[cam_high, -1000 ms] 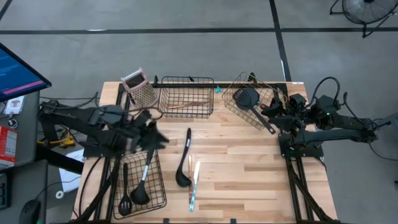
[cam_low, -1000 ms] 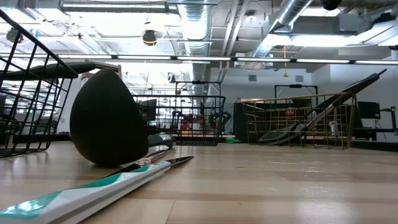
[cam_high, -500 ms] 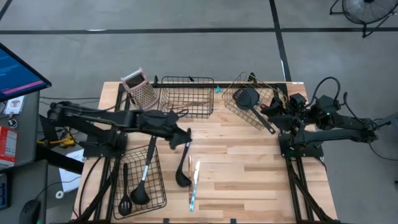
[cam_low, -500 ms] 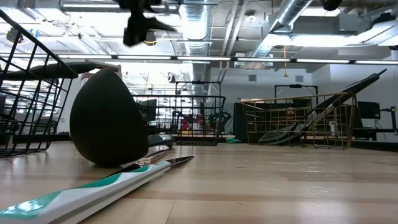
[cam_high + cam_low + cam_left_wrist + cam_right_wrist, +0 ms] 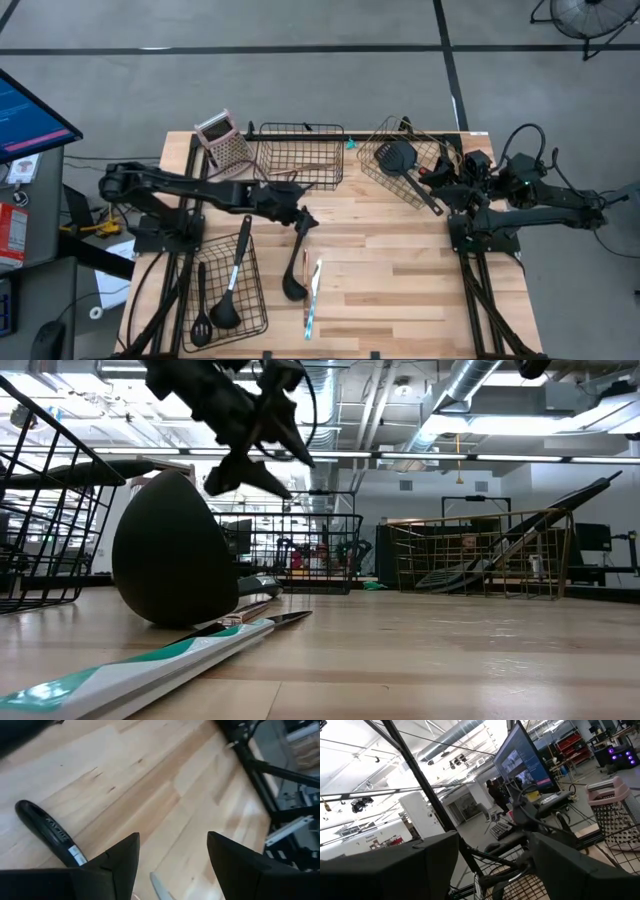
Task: Pick & Place Kitchen Items
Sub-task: Put the black serving spoon into the bottom black wire basket
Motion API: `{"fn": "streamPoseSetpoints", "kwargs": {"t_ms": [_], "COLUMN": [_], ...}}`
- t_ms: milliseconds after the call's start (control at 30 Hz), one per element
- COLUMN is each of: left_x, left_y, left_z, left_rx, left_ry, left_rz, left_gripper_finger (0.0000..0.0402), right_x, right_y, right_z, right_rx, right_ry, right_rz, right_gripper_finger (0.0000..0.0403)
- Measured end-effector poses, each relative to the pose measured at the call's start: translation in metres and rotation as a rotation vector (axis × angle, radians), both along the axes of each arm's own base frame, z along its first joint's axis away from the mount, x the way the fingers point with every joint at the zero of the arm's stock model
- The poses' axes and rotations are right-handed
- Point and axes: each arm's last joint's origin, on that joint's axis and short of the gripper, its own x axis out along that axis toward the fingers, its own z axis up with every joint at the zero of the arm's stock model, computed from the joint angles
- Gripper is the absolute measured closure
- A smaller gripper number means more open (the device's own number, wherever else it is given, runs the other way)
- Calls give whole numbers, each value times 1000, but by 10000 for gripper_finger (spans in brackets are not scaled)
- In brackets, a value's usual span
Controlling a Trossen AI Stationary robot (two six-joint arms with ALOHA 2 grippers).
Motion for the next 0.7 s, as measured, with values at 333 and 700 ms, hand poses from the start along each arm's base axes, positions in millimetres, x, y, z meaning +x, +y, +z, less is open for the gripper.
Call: {"fn": "streamPoseSetpoints", "kwargs": {"t_ms": [333, 700], "left_x": [8, 14], "left_y": [5, 6], "left_z": [-22, -44], "left_rx": [-26, -2], "left_ry": [78, 153], "left_rz": [33, 58], "left_gripper_finger": [188, 188], "right_x": [0, 0], "right_y": [0, 0], "right_z": [0, -1], "right_rx": [1, 3], "right_ry": [2, 7], "right_rz": [0, 0], "right_gripper_finger": [159, 159]}}
